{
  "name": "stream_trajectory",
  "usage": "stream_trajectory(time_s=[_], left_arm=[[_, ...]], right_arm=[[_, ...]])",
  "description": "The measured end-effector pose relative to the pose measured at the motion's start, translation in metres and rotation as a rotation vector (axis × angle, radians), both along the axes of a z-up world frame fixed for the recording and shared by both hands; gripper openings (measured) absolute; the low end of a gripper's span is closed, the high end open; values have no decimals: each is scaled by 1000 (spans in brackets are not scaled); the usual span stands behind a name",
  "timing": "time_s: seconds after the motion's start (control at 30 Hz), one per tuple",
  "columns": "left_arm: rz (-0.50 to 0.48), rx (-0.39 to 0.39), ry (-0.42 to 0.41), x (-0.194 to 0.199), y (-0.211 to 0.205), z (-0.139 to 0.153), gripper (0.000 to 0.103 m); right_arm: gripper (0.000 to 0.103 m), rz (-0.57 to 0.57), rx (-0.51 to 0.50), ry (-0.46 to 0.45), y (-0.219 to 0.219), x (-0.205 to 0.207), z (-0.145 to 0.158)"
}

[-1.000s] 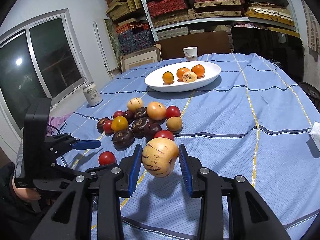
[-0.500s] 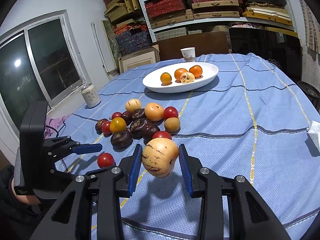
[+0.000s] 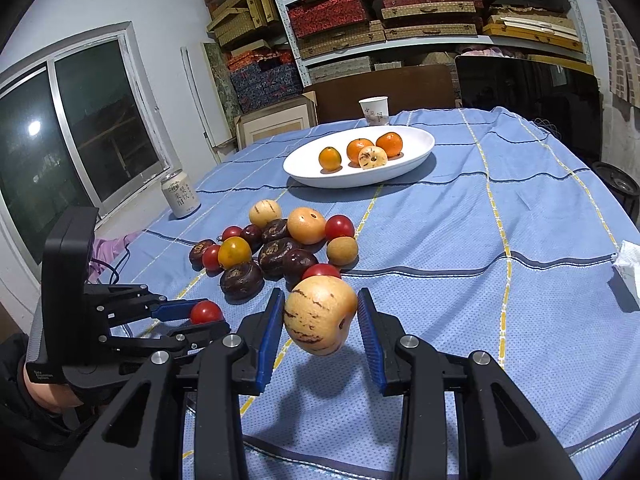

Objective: Organize fruits

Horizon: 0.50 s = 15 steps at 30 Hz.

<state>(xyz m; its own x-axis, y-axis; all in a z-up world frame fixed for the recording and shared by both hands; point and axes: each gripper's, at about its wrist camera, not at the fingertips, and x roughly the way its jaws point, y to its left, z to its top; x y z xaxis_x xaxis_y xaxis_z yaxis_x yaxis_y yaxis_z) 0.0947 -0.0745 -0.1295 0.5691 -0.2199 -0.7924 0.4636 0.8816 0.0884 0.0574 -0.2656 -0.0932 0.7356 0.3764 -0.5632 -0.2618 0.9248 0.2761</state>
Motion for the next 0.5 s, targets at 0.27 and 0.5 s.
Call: stream_trajectory(time_s=[0.27, 0.5], left_arm=[[16, -29, 8, 0, 5, 2, 30], [27, -39, 6, -2, 8, 3, 30]], right_arm=[[38, -1, 1, 0, 0, 0, 0], [38, -1, 1, -10, 0, -1, 2]])
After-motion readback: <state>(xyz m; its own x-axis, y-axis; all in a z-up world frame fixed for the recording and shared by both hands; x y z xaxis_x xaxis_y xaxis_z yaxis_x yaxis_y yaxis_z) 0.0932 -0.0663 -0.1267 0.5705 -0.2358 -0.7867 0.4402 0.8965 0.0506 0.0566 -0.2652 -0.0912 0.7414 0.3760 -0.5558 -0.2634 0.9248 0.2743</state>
